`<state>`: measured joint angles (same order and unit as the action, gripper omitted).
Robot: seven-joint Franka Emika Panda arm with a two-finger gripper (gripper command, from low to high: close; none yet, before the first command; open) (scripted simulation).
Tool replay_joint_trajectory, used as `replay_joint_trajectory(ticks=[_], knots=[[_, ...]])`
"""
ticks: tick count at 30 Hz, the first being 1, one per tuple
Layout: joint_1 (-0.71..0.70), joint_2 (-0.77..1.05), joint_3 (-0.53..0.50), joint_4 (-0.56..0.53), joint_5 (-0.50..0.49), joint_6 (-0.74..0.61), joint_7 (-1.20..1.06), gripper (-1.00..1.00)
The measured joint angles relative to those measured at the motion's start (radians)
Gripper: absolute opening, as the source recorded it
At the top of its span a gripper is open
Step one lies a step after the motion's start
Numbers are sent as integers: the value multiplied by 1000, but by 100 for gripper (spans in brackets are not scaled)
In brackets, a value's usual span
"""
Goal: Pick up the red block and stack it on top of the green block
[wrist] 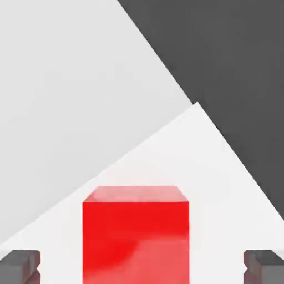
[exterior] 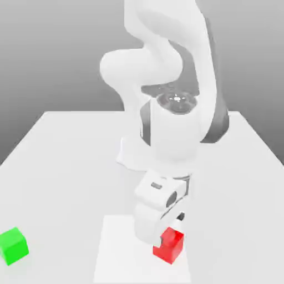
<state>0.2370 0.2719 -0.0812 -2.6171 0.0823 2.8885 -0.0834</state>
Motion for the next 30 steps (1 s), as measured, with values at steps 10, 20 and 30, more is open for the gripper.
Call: replay_joint_trajectory(ticks=[10, 20, 30], knots=[[-1, -25, -1, -4, -12, -22, 8, -100], [-168, -122, -177, 90, 5, -232, 8, -100], [-450, 84, -290, 260, 203, -216, -116, 100]])
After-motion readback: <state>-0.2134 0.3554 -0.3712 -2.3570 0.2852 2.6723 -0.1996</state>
